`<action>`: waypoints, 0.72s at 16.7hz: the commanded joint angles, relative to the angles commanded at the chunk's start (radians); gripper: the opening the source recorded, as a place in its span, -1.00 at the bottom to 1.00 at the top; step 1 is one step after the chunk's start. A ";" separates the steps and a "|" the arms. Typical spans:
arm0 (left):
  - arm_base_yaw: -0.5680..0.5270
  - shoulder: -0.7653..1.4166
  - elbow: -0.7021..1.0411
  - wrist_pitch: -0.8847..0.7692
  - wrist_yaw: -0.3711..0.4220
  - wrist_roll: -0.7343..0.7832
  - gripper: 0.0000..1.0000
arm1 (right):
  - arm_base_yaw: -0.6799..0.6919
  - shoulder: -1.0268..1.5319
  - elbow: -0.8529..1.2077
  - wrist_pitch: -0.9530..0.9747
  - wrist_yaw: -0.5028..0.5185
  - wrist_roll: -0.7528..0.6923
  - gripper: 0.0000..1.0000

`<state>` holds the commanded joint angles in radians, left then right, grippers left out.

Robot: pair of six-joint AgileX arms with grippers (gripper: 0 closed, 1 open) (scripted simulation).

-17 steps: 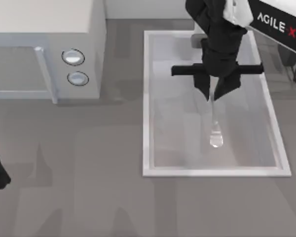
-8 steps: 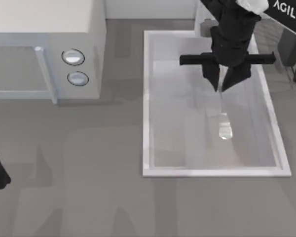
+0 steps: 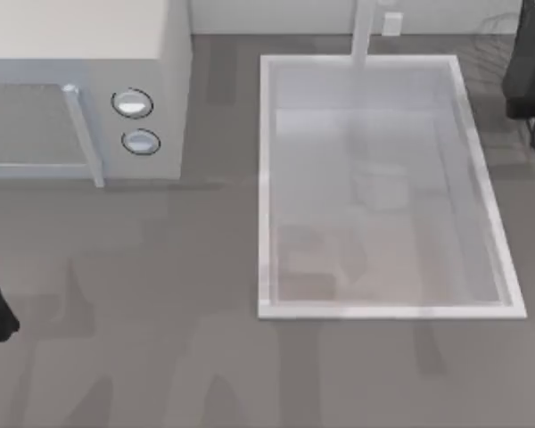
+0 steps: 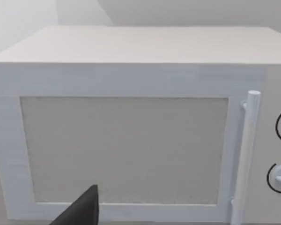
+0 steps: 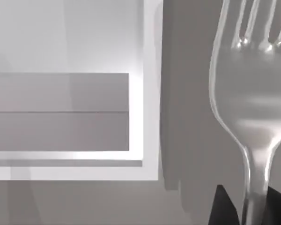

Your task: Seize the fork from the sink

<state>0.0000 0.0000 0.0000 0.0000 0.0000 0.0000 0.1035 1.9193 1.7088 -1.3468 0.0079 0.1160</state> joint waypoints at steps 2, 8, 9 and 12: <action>0.000 0.000 0.000 0.000 0.000 0.000 1.00 | -0.076 -0.114 -0.115 -0.005 -0.004 -0.076 -1.00; 0.000 0.000 0.000 0.000 0.000 0.000 1.00 | -0.158 -0.218 -0.219 -0.012 -0.008 -0.158 -1.00; 0.000 0.000 0.000 0.000 0.000 0.000 1.00 | -0.158 -0.218 -0.219 -0.012 -0.008 -0.158 -1.00; 0.000 0.000 0.000 0.000 0.000 0.000 1.00 | -0.154 -0.210 -0.231 0.005 -0.006 -0.156 -1.00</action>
<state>0.0000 0.0000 0.0000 0.0000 0.0000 0.0000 -0.0502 1.7096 1.4774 -1.3416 0.0016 -0.0403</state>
